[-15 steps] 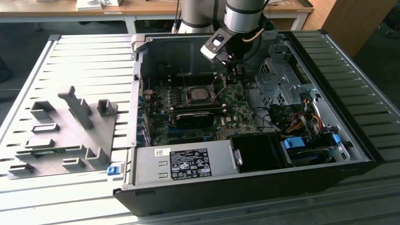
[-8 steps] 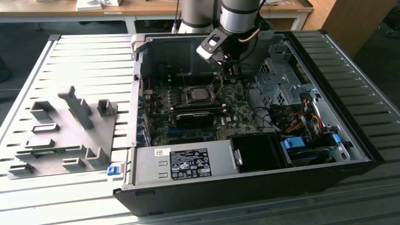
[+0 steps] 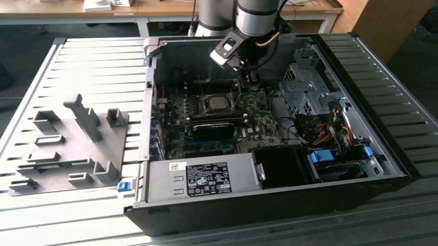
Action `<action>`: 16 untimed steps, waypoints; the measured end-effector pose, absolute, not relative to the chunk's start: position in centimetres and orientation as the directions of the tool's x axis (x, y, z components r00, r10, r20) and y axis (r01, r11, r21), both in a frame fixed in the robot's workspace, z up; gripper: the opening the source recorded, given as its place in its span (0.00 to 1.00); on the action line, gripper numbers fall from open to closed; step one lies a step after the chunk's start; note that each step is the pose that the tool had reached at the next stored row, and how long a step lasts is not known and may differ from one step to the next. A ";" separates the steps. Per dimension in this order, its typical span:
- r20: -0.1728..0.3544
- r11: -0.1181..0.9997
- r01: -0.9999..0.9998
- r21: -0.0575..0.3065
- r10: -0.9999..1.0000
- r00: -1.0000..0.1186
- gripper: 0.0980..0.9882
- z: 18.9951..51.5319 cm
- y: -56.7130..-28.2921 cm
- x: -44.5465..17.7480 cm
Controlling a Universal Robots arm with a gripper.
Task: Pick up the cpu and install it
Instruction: 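Close the cpu cover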
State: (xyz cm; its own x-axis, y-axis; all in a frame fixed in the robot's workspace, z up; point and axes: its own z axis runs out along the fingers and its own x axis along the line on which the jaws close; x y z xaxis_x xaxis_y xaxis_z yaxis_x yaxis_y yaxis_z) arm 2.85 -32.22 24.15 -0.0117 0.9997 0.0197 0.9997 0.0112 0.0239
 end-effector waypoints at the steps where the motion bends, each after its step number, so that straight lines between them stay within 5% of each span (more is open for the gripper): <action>1: 0.020 0.011 1.000 0.024 1.000 -0.012 0.01 24.1 -32.2 2.7; 16: 0.020 0.012 1.000 0.024 1.000 -0.012 0.01 23.8 -32.2 1.6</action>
